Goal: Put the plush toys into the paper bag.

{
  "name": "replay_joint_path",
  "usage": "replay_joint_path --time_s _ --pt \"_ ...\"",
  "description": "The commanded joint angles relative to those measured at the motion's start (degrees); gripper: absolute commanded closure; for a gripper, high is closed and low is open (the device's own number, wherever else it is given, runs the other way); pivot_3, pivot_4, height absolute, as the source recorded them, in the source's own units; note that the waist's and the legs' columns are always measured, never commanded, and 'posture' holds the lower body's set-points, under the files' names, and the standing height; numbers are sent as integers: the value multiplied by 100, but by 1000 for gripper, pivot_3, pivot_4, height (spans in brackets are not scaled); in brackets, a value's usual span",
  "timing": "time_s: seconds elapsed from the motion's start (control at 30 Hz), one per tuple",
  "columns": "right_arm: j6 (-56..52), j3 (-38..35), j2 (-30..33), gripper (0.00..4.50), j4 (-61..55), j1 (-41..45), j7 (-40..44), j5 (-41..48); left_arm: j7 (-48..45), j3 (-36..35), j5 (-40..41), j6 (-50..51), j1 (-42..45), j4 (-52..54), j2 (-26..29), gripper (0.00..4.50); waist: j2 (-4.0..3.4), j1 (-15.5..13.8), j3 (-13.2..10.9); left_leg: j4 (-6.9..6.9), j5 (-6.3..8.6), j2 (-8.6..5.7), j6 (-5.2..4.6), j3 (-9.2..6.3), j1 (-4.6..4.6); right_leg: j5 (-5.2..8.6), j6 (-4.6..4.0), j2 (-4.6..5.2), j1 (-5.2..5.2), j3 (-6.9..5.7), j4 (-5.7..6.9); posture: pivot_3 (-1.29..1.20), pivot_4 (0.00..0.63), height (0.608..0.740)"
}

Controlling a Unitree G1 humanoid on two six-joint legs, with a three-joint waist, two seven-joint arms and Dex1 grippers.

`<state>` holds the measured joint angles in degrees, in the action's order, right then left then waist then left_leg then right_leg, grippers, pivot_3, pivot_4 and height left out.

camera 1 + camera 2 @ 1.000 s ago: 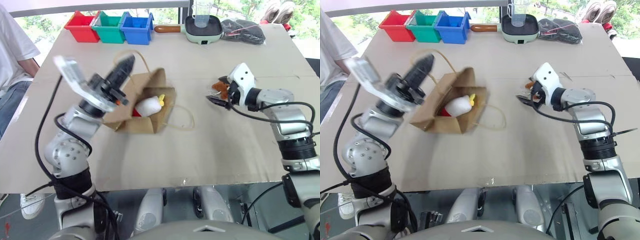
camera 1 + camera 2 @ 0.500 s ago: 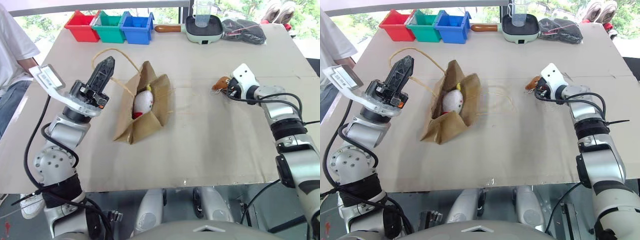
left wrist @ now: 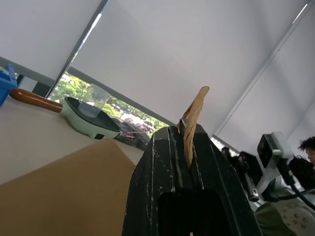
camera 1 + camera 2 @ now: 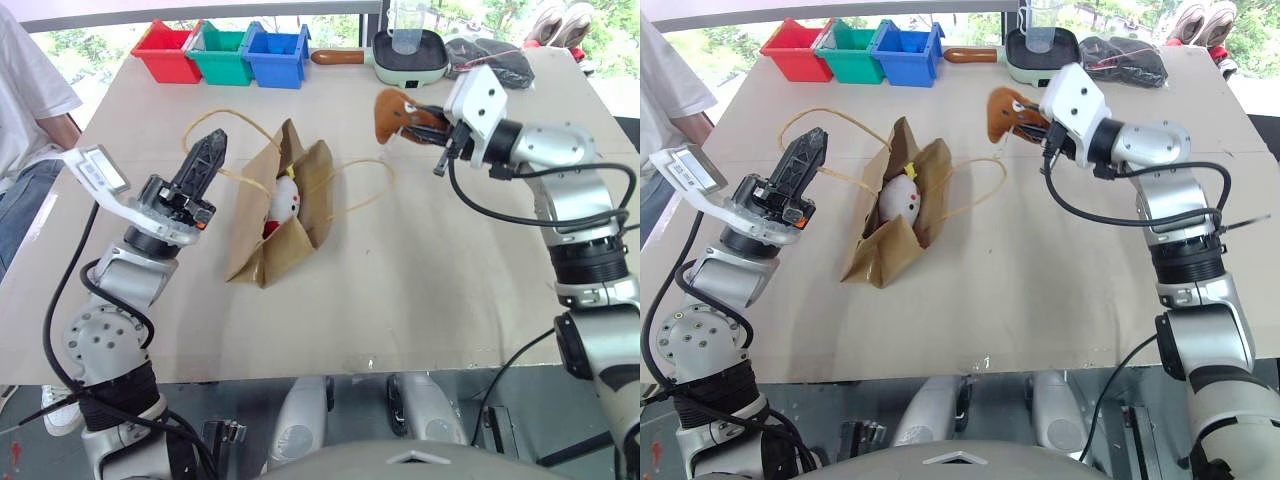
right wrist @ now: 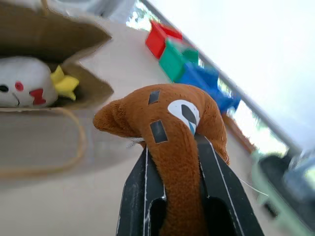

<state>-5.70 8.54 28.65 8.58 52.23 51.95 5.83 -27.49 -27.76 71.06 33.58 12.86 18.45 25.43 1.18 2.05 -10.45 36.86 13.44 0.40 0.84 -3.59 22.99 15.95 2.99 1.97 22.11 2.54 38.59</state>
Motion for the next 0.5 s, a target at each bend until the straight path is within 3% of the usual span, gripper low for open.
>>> replay_joint_path --time_s 0.03,0.23,0.43,0.5 --pt "547 371 -37 4441 -317 200 426 -143 2 -128 75 -142 12 226 52 4500 1 4 0 -1 0 1 0 -2 0 0 -1 -2 0 -2 0 0 150 740" --pt "1400 1269 -774 4441 172 614 693 -659 19 -96 51 -197 -63 310 13 4500 0 46 0 -3 -1 6 1 -1 -1 1 -1 -4 2 0 0 0 150 740" --pt "2497 2154 -1329 4441 1464 1009 848 -1479 68 -92 66 -287 -185 425 -29 4500 7 2 4 -3 -3 5 5 -8 -2 1 -1 1 1 -8 0 0 150 740" --pt "2703 2297 -1587 3735 1998 1178 1007 -1515 76 -98 89 -316 -275 500 -42 4500 6 5 4 -3 -3 2 5 -6 -3 0 -2 3 -1 -5 0 0 150 740"
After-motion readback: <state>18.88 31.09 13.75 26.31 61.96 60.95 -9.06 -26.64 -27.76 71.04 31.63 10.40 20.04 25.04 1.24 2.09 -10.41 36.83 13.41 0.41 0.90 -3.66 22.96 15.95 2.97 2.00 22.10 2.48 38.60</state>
